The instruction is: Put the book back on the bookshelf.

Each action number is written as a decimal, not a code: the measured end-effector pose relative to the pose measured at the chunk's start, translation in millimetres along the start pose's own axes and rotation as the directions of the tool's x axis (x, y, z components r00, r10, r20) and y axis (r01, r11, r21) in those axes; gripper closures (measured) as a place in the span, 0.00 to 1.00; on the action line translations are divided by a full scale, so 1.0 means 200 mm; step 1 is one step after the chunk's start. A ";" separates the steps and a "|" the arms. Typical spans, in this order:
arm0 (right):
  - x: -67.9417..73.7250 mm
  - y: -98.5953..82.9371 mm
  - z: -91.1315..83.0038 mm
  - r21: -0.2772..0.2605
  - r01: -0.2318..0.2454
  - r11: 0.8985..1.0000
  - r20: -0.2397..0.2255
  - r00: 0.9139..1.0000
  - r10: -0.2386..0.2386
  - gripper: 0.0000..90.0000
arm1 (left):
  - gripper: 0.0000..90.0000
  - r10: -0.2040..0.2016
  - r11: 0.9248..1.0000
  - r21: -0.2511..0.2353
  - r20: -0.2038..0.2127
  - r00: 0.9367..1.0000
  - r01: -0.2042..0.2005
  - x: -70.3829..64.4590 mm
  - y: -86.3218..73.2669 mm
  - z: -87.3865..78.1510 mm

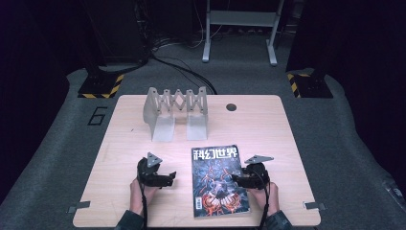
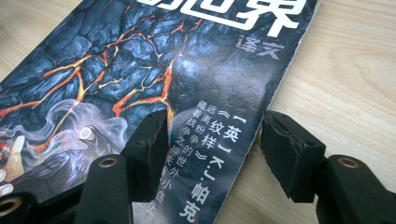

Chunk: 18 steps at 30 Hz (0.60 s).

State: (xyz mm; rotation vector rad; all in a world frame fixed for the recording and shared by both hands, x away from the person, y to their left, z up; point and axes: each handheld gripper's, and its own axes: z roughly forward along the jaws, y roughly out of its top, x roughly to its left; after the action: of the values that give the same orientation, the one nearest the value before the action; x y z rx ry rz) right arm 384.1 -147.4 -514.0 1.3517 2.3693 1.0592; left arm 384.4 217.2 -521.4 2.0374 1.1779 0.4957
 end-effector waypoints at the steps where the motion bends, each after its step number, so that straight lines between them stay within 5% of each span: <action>1: 0.00 0.00 0.00 0.002 0.005 1.000 -0.002 1.000 -0.005 0.46 | 0.03 0.020 1.000 -0.002 -0.009 1.000 -0.020 -0.02 0.01 0.01; 7: 0.03 0.02 0.02 0.010 0.005 1.000 0.001 1.000 -0.005 0.46 | 0.02 0.092 0.995 0.046 0.004 0.996 -0.092 -0.10 0.04 0.07; 18: 0.09 0.02 0.04 0.006 -0.006 1.000 0.016 1.000 0.006 0.45 | 0.00 0.088 0.994 0.062 0.026 0.996 -0.089 -0.10 0.04 0.10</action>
State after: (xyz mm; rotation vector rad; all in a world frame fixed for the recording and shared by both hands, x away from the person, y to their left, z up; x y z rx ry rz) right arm 380.9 -127.0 -513.5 1.3652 2.3600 1.0400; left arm 392.6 189.6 -528.8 2.1511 1.1058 0.4812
